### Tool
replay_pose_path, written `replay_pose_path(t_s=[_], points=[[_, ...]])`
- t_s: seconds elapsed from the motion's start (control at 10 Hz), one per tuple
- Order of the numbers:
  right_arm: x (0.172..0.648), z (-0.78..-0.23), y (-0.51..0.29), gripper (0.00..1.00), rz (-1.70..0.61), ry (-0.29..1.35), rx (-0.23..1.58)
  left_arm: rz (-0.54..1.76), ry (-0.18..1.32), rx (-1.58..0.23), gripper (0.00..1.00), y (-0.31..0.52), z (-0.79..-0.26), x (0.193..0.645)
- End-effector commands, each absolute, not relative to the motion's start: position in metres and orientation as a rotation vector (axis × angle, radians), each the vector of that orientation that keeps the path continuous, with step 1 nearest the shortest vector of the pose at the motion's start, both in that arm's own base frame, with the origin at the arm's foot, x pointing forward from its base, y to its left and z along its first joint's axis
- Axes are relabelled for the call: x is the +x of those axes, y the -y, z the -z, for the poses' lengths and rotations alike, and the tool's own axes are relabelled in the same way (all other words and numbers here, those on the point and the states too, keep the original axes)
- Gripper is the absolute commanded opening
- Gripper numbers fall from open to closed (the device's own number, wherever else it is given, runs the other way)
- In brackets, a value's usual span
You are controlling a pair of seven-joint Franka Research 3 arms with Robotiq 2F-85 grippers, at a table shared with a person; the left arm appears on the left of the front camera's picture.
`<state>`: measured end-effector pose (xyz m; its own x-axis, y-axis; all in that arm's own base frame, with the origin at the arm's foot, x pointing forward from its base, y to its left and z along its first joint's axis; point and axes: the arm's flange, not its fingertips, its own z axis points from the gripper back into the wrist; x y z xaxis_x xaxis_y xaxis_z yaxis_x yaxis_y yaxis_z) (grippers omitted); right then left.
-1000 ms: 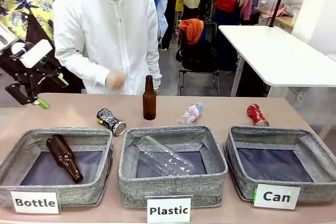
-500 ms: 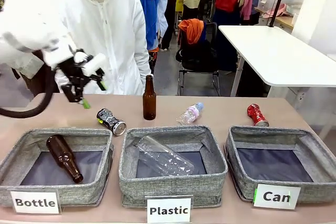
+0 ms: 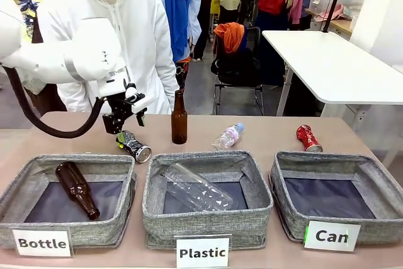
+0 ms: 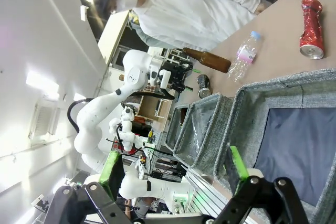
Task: Sort the can waste into the basket.
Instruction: Pick up the can waste from the table and place it in the right Fabric basket.
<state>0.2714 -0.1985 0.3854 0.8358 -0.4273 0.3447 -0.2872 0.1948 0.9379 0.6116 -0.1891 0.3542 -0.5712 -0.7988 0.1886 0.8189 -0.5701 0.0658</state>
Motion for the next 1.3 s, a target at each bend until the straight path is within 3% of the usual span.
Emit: replay_pose_path(t_s=[0.0,0.7,0.8,0.9,1.0,1.2], points=[[0.272,-0.385,0.198,1.0,0.092,0.655,1.405,2.145,0.144,-0.195,1.0,0.187,-0.351,0.616],[0.272,-0.385,0.198,1.0,0.092,0.655,1.405,2.122,0.057,-0.16,1.0,0.191,-0.312,0.605],[0.272,-0.385,0.198,1.0,0.092,0.655,1.405,2.126,0.059,-0.154,0.59,0.192,-0.31,0.605],[0.272,-0.385,0.198,1.0,0.092,0.655,1.405,2.117,0.049,-0.152,0.42,0.193,-0.31,0.606],[0.272,-0.385,0.198,1.0,0.092,0.655,1.405,2.106,0.039,-0.136,0.01,0.193,-0.311,0.606],[0.272,-0.385,0.198,1.0,0.092,0.655,1.405,2.107,0.044,-0.133,0.0,0.193,-0.312,0.606]])
